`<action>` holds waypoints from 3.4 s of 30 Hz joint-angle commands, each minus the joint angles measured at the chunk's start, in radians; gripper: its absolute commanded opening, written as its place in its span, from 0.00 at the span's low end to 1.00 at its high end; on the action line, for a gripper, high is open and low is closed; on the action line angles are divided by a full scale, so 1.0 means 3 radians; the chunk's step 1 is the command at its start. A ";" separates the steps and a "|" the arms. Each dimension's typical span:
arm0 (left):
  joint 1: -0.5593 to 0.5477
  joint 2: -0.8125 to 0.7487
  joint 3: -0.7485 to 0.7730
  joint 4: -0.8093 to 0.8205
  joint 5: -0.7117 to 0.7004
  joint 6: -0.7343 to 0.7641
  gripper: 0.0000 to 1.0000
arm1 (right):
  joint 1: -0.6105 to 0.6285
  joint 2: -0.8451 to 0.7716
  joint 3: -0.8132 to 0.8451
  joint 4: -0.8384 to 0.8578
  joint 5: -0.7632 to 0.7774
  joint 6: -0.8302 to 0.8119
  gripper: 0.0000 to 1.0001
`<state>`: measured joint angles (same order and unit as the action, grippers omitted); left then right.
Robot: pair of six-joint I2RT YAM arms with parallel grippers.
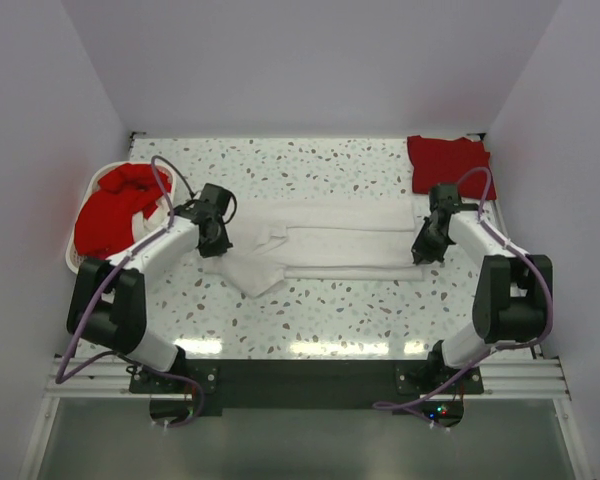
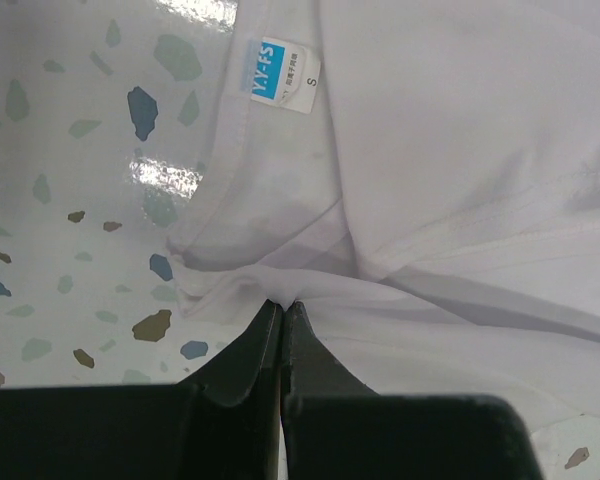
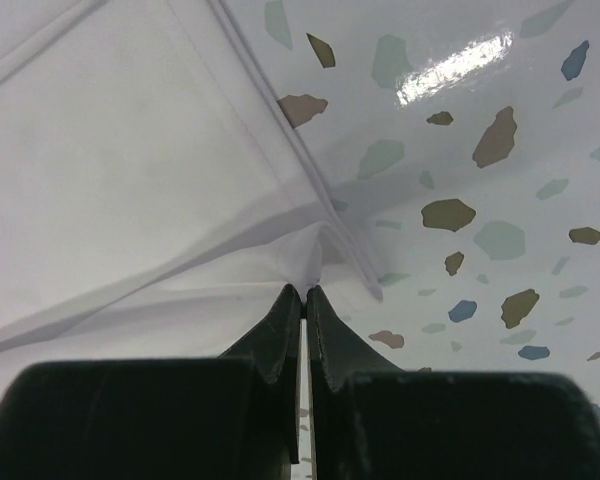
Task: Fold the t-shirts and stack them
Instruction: Fold the tshirt
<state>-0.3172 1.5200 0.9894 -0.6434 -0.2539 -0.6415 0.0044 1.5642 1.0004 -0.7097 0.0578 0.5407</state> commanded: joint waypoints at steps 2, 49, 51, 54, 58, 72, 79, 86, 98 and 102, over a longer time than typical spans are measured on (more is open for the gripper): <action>0.0081 0.0026 0.0138 0.0150 -0.0043 0.0098 0.00 | -0.0091 0.0042 0.0122 0.0136 0.0124 -0.0028 0.00; 0.0173 0.0343 0.0000 0.0636 -0.0166 0.0118 0.03 | -0.0204 0.0472 0.0214 0.0571 0.0145 -0.0023 0.02; 0.0168 0.0348 0.0021 0.0631 -0.0151 0.0098 0.11 | -0.0204 0.0482 0.0244 0.0566 0.0150 -0.0054 0.10; 0.0173 0.0252 0.0031 0.0600 -0.0156 0.0088 0.25 | -0.0199 0.0395 0.0285 0.0535 0.0145 -0.0135 0.24; 0.0168 -0.0019 0.0046 0.0503 -0.0212 0.0098 0.50 | -0.0199 0.0160 0.0301 0.0469 0.0099 -0.0202 0.41; -0.0507 -0.1113 -0.0602 0.0043 0.0007 -0.0376 0.72 | 0.0408 -0.1077 -0.0261 0.0336 -0.0146 -0.0447 0.93; -0.0824 -0.1166 -0.1073 0.0558 0.0120 -0.0720 0.69 | 0.0635 -0.1476 -0.0691 0.0525 -0.0535 -0.0412 0.93; -0.0845 -0.0915 -0.1242 0.1178 0.0110 -0.0837 0.67 | 0.0650 -0.1492 -0.0783 0.0586 -0.0745 -0.0463 0.93; -0.0855 -0.0531 -0.1263 0.1352 0.0105 -0.1093 0.55 | 0.0650 -0.1527 -0.0819 0.0540 -0.0750 -0.0504 0.93; -0.0865 -0.0500 -0.1202 0.1291 0.0115 -0.1124 0.37 | 0.0650 -0.1497 -0.0829 0.0566 -0.0770 -0.0493 0.93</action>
<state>-0.5709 1.3685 0.6170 -0.2779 -0.2119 -0.9470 0.1963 1.1297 0.7582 -0.5671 -0.1520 0.3992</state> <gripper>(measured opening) 0.409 0.928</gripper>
